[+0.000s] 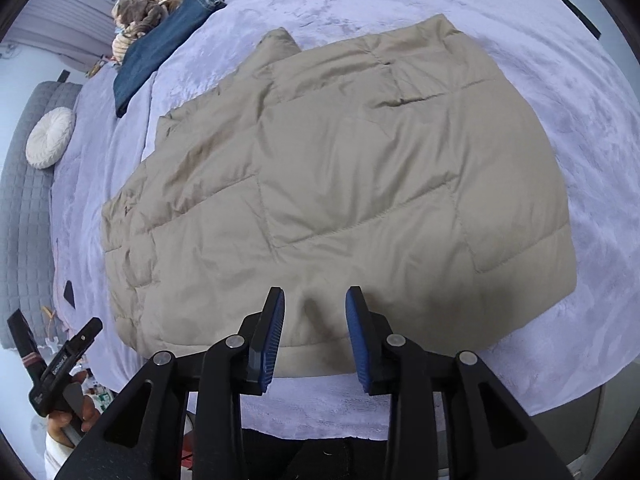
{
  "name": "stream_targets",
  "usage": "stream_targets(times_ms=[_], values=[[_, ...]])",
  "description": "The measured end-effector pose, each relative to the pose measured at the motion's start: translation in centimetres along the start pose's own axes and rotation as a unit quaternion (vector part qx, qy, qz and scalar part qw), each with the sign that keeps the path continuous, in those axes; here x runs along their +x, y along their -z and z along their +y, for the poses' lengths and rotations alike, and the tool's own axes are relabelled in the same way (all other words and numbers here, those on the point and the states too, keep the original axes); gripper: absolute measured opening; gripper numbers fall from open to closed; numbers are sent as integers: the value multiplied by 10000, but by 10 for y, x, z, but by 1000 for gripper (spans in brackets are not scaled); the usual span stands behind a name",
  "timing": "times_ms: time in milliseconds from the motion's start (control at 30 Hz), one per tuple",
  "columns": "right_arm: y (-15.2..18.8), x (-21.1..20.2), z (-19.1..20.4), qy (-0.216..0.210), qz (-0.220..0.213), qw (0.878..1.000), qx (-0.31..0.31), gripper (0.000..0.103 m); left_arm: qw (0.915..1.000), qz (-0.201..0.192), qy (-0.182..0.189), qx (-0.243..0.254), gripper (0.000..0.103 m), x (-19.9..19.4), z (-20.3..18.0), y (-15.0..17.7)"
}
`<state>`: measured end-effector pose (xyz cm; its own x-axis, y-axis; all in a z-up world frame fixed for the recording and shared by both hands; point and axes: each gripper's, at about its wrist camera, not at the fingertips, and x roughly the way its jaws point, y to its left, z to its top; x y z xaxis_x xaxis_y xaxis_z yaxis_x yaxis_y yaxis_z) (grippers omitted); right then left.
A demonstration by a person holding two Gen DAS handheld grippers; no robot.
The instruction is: Fold large clothes
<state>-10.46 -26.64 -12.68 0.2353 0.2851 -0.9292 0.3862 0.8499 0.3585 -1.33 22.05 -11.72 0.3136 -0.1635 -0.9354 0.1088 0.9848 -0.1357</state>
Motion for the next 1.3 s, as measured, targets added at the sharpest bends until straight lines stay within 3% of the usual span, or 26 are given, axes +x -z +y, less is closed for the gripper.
stream_targets(times_ms=[200,400,600,700,800,1067,1300], values=[[-5,1,12,-260,142,9991,-291,49,10000,54,-20,36,103,-3,-19,-1],[-7,5,16,-491,256,9972,-497,73,9998,53,-156,80,103,-5,-32,6],[-7,10,20,-532,322,9969,-491,75,9998,194,-97,25,103,2,-27,7],[-7,12,28,-546,287,9971,-456,85,9996,266,-39,8,103,10,-18,0],[-6,15,39,-509,168,9978,-391,87,9996,258,28,128,103,20,-6,-12],[6,39,69,-300,149,9993,148,87,9953,544,636,481,103,51,28,-46],[0,61,98,-227,14,9996,145,91,9907,755,949,610,103,82,45,-61]])
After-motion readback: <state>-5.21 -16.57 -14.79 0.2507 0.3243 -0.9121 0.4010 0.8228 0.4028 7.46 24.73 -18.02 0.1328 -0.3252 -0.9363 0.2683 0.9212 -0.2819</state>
